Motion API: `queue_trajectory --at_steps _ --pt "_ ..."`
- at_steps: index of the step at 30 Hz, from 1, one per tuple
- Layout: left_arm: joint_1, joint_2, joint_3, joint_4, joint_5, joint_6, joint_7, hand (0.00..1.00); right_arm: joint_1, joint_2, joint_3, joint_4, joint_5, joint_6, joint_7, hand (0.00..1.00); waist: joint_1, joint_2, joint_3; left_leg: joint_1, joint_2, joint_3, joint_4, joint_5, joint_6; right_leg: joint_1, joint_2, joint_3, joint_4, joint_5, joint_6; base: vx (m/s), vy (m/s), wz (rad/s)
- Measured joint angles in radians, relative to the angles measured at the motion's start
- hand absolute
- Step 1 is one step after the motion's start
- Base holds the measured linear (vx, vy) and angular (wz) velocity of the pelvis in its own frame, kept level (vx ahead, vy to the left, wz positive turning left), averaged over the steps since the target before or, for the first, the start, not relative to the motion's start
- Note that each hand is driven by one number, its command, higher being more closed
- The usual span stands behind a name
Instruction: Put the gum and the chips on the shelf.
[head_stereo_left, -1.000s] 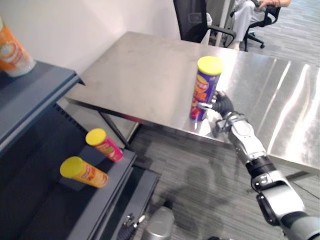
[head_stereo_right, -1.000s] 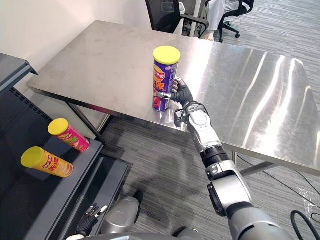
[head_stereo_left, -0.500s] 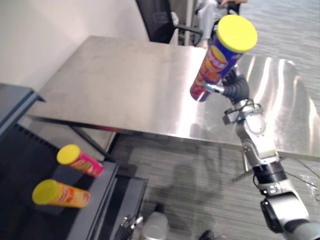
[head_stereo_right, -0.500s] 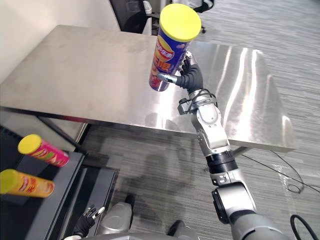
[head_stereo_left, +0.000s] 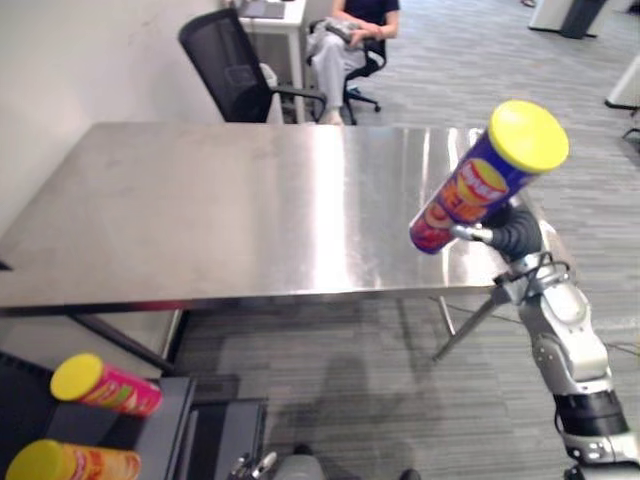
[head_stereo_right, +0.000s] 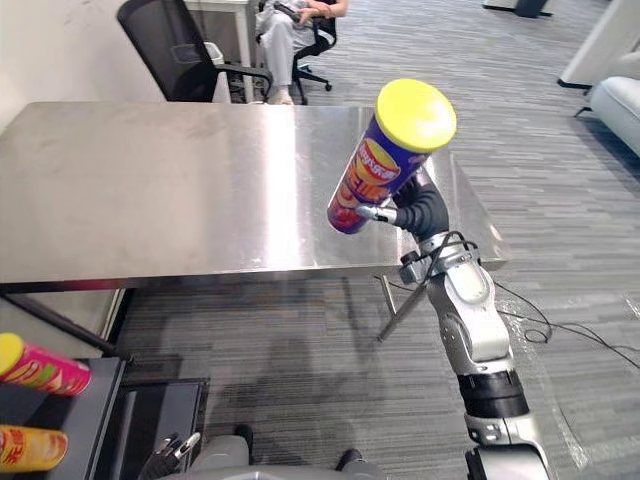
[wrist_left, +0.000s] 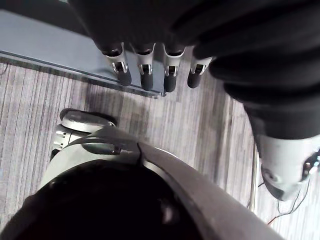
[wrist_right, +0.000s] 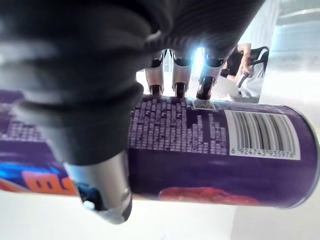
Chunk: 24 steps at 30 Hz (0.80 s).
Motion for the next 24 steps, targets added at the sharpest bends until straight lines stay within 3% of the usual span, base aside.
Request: queue_trajectory --at_steps 11,20,24 --pt "0.0 -0.002 0.0 0.014 0.001 -0.001 0.03 0.0 0.123 0.0 -0.107 -0.007 0.041 -0.014 -0.001 1.0 -0.055 0.005 -0.009 0.014 0.013 0.056 0.001 -0.011 -0.005 -0.017 0.015 0.059 -0.011 0.02 -0.002 0.0 0.009 -0.16" --pt "0.0 -0.011 -0.001 0.015 0.001 0.0 0.036 0.0 0.19 0.025 -0.126 -0.029 0.042 -0.047 -0.018 1.0 -0.066 0.02 -0.009 0.011 0.026 0.07 0.06 -0.048 -0.006 -0.018 0.018 0.078 0.022 0.008 -0.009 -0.01 0.009 -0.06" --pt "-0.003 -0.023 -0.001 0.015 -0.007 0.004 0.036 0.0 0.191 0.048 -0.13 -0.029 0.043 -0.056 -0.035 1.0 -0.067 0.043 0.015 -0.014 0.036 0.056 0.159 -0.098 -0.001 -0.037 0.004 0.081 0.128 -0.044 -0.009 -0.05 0.034 0.06"
